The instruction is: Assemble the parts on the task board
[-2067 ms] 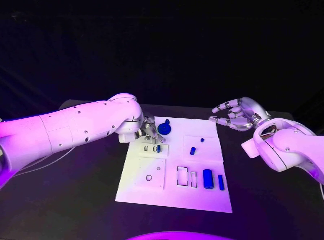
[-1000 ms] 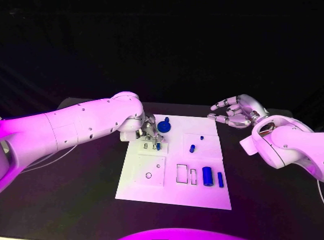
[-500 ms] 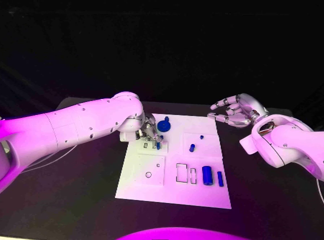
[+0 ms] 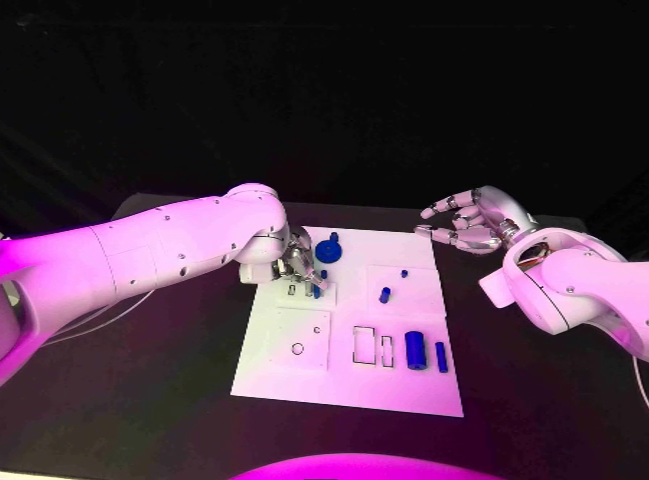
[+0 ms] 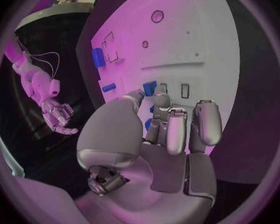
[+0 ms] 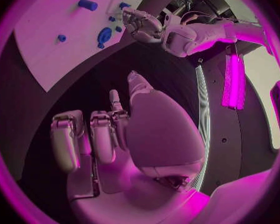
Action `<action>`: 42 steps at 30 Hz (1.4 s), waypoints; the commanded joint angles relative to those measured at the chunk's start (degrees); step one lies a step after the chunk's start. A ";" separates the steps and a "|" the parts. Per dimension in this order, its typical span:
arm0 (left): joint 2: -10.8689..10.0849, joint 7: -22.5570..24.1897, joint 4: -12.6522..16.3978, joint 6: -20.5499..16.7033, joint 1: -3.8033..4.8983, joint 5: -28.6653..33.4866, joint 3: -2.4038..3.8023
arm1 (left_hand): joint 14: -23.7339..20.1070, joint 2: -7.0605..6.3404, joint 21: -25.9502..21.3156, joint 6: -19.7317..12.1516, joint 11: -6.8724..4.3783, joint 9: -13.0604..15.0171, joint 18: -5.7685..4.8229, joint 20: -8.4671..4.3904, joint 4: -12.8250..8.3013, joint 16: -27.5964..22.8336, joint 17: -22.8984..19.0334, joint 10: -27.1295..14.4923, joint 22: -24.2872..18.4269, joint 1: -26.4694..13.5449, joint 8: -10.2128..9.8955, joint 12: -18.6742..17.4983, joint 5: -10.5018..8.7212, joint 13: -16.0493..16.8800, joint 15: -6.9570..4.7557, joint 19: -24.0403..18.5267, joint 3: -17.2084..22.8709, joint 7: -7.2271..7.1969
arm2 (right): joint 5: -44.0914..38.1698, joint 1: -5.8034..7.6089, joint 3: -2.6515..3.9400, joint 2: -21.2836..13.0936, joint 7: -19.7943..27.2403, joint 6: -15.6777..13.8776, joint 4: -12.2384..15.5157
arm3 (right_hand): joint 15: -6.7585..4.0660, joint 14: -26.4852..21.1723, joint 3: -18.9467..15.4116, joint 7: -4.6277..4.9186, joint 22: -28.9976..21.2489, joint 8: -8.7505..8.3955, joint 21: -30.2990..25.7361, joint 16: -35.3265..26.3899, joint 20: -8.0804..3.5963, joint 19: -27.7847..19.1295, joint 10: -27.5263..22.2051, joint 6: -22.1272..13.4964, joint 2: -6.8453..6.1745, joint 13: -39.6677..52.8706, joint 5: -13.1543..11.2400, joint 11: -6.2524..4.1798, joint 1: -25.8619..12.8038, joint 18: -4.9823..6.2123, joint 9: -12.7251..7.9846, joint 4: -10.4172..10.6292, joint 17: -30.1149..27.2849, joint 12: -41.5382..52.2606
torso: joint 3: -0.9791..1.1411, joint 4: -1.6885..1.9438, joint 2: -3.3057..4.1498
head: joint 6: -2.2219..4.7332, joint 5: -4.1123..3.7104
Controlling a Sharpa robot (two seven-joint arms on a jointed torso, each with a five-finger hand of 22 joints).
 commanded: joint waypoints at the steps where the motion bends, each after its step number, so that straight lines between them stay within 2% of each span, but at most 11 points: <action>1: 0.07 0.35 -0.04 0.36 -0.01 1.21 0.02 | 3.44 0.32 0.34 -0.34 -0.41 0.51 -0.35 -0.10 -0.83 0.38 8.43 -0.28 0.18 3.18 0.19 0.11 0.24 0.09 -0.61 0.14 2.39 -0.37 | -0.16 0.02 0.02 0.05 0.35 0.61 0.02 | -0.19 5.92 0.38 0.07 15.01 0.29 0.17 0.12 -0.40 5.93 1.48 -0.40 -0.05 10.85 0.27 -0.36 -0.40 -0.36 0.01 -0.08 14.91 -0.23 | 0.01 -0.06 0.01 | -0.15 0.05; 5: 0.07 0.50 -0.12 0.90 -0.01 1.48 0.02 | 3.54 -0.63 0.41 -0.44 -0.51 1.43 -0.39 -0.27 -1.27 0.50 8.72 -0.21 0.39 6.18 0.29 -0.09 0.07 0.14 -0.68 0.19 6.04 -0.44 | -0.16 0.02 0.02 0.04 0.34 0.64 0.00 | -0.19 5.92 0.38 0.07 15.01 0.29 0.17 0.12 -0.40 5.93 1.48 -0.40 -0.05 10.85 0.27 -0.36 -0.40 -0.36 0.01 -0.08 14.91 -0.23 | 0.02 -0.02 0.03 | -0.17 -0.01; 13: 0.11 0.63 -0.45 1.57 -0.01 1.72 0.00 | 3.73 -1.53 0.45 -0.25 -0.58 2.00 -0.41 -0.32 -1.40 0.75 9.21 0.12 0.52 6.94 0.42 -0.04 0.02 0.35 -0.74 0.22 7.89 -0.53 | -0.15 0.02 0.02 0.04 0.34 0.66 -0.01 | -0.19 5.92 0.38 0.07 15.01 0.29 0.17 0.12 -0.40 5.93 1.48 -0.40 -0.05 10.85 0.27 -0.36 -0.40 -0.36 0.01 -0.08 14.91 -0.23 | 0.01 -0.01 0.02 | -0.28 -0.12; 17: 0.04 0.76 -0.50 1.24 -0.01 1.75 0.00 | 3.79 -2.49 0.49 -0.28 -0.68 2.74 -0.43 -0.45 -2.18 0.81 9.36 0.39 0.65 8.00 0.34 -0.30 0.09 0.38 -0.84 0.25 11.60 -0.60 | -0.11 0.02 0.02 0.03 0.37 0.62 -0.03 | -0.19 5.92 0.38 0.07 15.01 0.29 0.17 0.12 -0.40 5.93 1.48 -0.40 -0.05 10.85 0.27 -0.36 -0.40 -0.36 0.01 -0.08 14.91 -0.23 | 0.03 0.00 -0.02 | -0.23 -0.11; 20: -0.06 1.03 -0.36 0.58 -0.02 1.76 0.00 | 4.02 -4.19 0.66 -0.46 -0.68 4.05 -0.50 -0.56 -4.85 1.07 9.90 0.83 1.07 9.00 0.68 -0.66 0.27 0.49 -0.88 0.51 17.80 -0.45 | -0.07 0.02 0.02 0.01 0.40 0.61 -0.06 | -0.19 5.93 0.49 0.07 15.01 0.36 0.17 0.14 -0.40 5.93 1.47 -0.40 0.04 10.84 0.33 -0.36 -0.41 -0.35 0.01 -0.08 14.94 -0.24 | 0.01 0.01 -0.03 | -0.18 -0.08; 22: -0.21 1.38 -0.07 -0.19 -0.02 1.76 0.00 | 4.28 -5.90 0.76 -0.35 -0.53 5.42 -0.51 -0.51 -7.03 1.35 10.47 1.60 1.23 7.58 1.30 -0.72 0.35 0.76 -0.79 0.57 23.27 -0.33 | -0.05 0.02 0.01 0.00 0.42 0.62 -0.08 | -0.19 5.93 0.49 0.07 15.01 0.36 0.17 0.14 -0.40 5.93 1.47 -0.40 0.04 10.84 0.33 -0.36 -0.41 -0.35 0.01 -0.08 14.94 -0.24 | 0.03 0.03 -0.04 | -0.19 0.00; 26: -0.84 2.16 0.94 -2.87 -0.03 1.83 0.00 | 4.78 -7.33 1.15 0.27 -0.76 6.79 -0.68 -0.63 -9.43 1.95 11.66 2.82 2.13 5.06 1.92 -0.33 0.94 1.54 -0.96 1.28 28.13 -0.41 | 0.00 0.01 0.01 -0.05 0.46 0.60 -0.11 | -0.19 5.93 0.49 0.07 15.01 0.36 0.17 0.14 -0.40 5.93 1.47 -0.40 0.04 10.84 0.33 -0.36 -0.41 -0.35 0.01 -0.08 14.94 -0.24 | 0.04 0.04 -0.04 | -0.16 0.03; 30: -2.04 2.87 2.62 -6.51 -0.04 2.17 0.03 | 5.50 -9.73 2.30 2.04 -1.46 8.21 -1.26 -1.25 -12.12 2.87 13.45 5.59 4.86 1.51 2.65 1.39 6.52 4.07 -1.63 3.61 32.51 -1.09 | 0.04 0.01 0.01 -0.13 0.48 0.57 -0.14 | -0.19 5.91 0.53 0.07 14.94 0.39 0.06 0.11 -0.40 5.87 1.49 -0.40 0.07 10.85 0.36 -0.36 -0.45 -0.33 0.02 -0.07 14.87 -0.22 | 0.05 0.04 -0.03 | -0.20 0.19; 32: -2.68 3.15 3.55 -8.26 -0.04 2.26 0.04 | 5.54 -10.02 2.42 2.30 -1.58 8.45 -1.32 -1.36 -12.57 2.93 13.56 6.01 5.15 0.98 2.73 1.66 7.42 4.51 -1.74 3.85 32.92 -1.21 | 0.05 0.01 0.01 -0.17 0.49 0.55 -0.15 | -0.19 5.91 0.53 0.07 14.94 0.39 0.06 0.11 -0.40 5.87 1.49 -0.40 0.07 10.85 0.36 -0.36 -0.45 -0.33 0.02 -0.07 14.87 -0.22 | 0.08 0.08 -0.04 | -0.17 0.20; 35: -3.80 3.54 5.18 -10.97 -0.04 2.19 0.05 | 5.71 -10.79 2.59 3.06 -1.87 9.00 -1.39 -1.61 -13.60 3.18 14.03 7.05 5.52 -0.10 2.92 2.45 10.32 5.71 -1.99 4.18 33.62 -1.50 | 0.09 0.00 0.01 -0.20 0.50 0.53 -0.21 | -0.19 5.92 0.54 0.07 14.93 0.40 0.04 0.12 -0.40 5.86 1.46 -0.41 0.07 10.82 0.38 -0.36 -0.47 -0.32 0.01 -0.06 14.89 -0.25 | 0.10 0.15 0.03 | -0.20 0.15; 42: -6.28 4.16 8.86 -15.55 -0.71 -0.40 0.03 | 5.71 -11.35 3.00 3.78 -2.14 9.47 -1.63 -1.85 -14.44 3.17 14.01 7.97 6.58 -0.86 2.99 3.10 12.48 6.74 -2.24 5.03 34.03 -1.77 | 0.18 -0.05 0.00 -0.35 0.52 0.51 -0.31 | -0.19 5.91 0.55 0.08 14.93 0.40 0.04 0.11 -0.40 5.86 1.45 -0.43 0.08 10.80 0.40 -0.36 -0.49 -0.32 0.01 -0.05 14.87 -0.27 | 0.13 0.18 -0.01 | -0.57 0.28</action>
